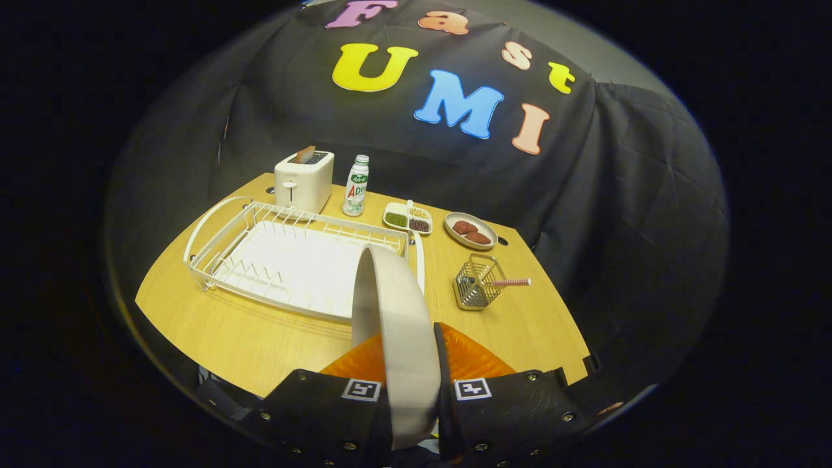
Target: Take the plate from the dish rack, then take the spoon from the basket and place it into the plate.
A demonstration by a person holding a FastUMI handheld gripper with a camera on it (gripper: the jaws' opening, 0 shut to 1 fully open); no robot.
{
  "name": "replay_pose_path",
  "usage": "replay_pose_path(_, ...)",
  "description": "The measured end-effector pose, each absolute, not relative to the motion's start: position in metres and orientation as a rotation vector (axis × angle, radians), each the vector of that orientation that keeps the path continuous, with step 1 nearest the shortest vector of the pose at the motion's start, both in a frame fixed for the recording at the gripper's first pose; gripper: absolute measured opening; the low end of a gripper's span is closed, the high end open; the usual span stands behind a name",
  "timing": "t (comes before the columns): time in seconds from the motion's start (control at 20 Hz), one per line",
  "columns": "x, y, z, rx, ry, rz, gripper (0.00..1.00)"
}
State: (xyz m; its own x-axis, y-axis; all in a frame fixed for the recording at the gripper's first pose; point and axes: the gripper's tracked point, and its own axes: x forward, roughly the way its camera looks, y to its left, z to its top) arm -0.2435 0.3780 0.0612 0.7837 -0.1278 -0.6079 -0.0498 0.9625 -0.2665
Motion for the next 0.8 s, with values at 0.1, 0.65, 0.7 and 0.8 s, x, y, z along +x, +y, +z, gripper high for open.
replay_pose_path(0.1,-0.254,0.375,0.046,-0.220,0.703,-0.044,0.27)
replay_pose_path(0.65,-0.261,0.386,-0.017,0.193,0.836,0.012,0.27)
replay_pose_path(0.7,-0.259,0.389,-0.022,0.248,0.846,0.015,0.27)
replay_pose_path(0.8,-0.258,0.395,-0.032,0.353,0.869,0.029,0.27)
